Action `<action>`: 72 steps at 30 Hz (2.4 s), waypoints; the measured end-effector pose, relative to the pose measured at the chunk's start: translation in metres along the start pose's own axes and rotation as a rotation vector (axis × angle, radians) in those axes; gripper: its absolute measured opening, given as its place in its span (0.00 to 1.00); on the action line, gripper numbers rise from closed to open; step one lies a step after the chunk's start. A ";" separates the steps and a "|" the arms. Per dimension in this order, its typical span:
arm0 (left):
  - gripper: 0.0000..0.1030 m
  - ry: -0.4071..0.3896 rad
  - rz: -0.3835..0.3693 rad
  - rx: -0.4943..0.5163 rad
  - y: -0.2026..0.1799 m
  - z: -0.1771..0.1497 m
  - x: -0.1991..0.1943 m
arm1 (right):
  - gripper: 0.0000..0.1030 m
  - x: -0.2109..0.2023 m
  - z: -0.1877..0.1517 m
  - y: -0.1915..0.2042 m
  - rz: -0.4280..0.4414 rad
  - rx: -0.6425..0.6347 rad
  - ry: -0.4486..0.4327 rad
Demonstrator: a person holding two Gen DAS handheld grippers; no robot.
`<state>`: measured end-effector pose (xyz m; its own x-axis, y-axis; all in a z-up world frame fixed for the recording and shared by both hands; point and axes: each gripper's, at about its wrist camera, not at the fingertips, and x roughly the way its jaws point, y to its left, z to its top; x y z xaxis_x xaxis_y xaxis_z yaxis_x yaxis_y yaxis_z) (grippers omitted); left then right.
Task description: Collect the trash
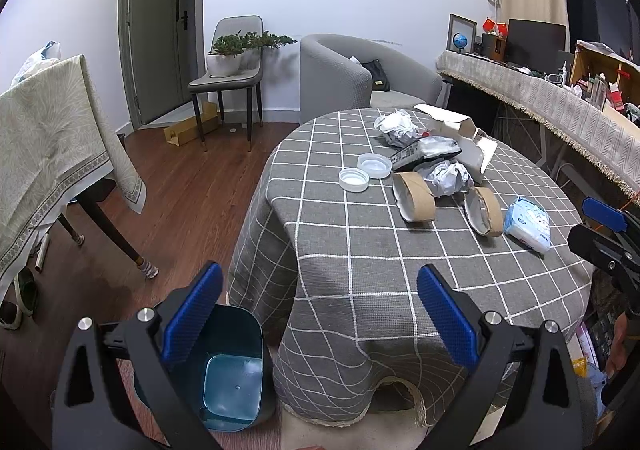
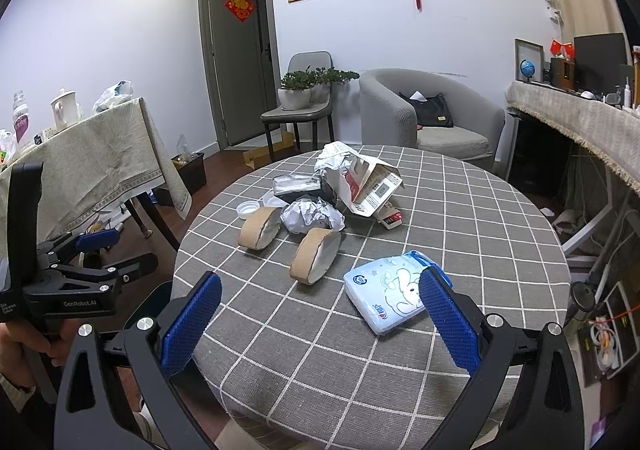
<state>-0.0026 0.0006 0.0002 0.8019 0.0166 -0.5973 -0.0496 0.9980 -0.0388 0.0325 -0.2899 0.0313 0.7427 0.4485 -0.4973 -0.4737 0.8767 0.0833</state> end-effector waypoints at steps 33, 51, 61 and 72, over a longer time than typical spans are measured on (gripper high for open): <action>0.96 0.001 0.000 0.002 0.000 0.000 0.000 | 0.97 0.000 0.000 0.000 0.000 -0.001 0.001; 0.96 0.001 -0.013 0.006 0.000 -0.001 0.003 | 0.97 0.007 -0.002 -0.005 -0.020 -0.025 0.022; 0.96 0.026 0.013 0.059 -0.013 -0.001 0.013 | 0.97 0.010 -0.003 -0.016 -0.040 -0.037 0.049; 0.94 0.053 -0.043 0.035 -0.017 0.006 0.027 | 0.97 0.030 -0.003 -0.029 -0.043 -0.071 0.123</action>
<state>0.0231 -0.0160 -0.0105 0.7701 -0.0286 -0.6373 0.0059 0.9993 -0.0377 0.0668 -0.3025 0.0113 0.7012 0.3826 -0.6017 -0.4783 0.8782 0.0009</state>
